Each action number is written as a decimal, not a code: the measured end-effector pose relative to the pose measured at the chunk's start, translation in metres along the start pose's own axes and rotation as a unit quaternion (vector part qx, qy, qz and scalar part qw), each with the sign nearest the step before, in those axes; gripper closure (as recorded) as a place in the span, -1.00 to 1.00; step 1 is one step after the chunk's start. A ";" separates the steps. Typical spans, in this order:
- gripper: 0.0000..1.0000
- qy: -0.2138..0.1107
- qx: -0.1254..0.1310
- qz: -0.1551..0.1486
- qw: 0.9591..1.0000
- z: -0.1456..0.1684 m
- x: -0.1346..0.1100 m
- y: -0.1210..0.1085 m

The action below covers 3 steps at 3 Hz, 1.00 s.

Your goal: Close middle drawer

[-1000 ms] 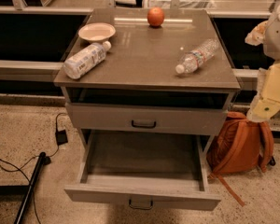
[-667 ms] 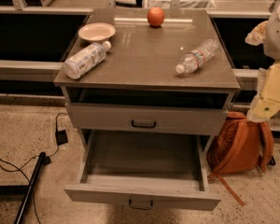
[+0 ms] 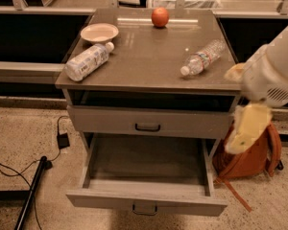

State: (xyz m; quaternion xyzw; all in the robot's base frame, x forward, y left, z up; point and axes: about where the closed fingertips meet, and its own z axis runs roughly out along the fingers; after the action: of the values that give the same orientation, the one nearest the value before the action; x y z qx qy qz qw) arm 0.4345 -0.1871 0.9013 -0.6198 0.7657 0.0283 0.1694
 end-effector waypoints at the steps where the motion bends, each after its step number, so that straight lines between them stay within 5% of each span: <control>1: -1.00 -0.032 -0.025 -0.024 0.999 0.069 0.004 0.034; 2: -1.00 -0.033 -0.079 -0.039 0.996 0.144 0.033 0.082; 3: -1.00 -0.025 -0.097 -0.037 0.994 0.156 0.041 0.099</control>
Offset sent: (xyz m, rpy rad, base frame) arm -0.1069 0.0223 -0.2858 0.0829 0.2811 0.2104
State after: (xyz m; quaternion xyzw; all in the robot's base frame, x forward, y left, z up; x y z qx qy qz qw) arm 0.3677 -0.1635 0.7258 -0.6606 0.7312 0.1116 0.1287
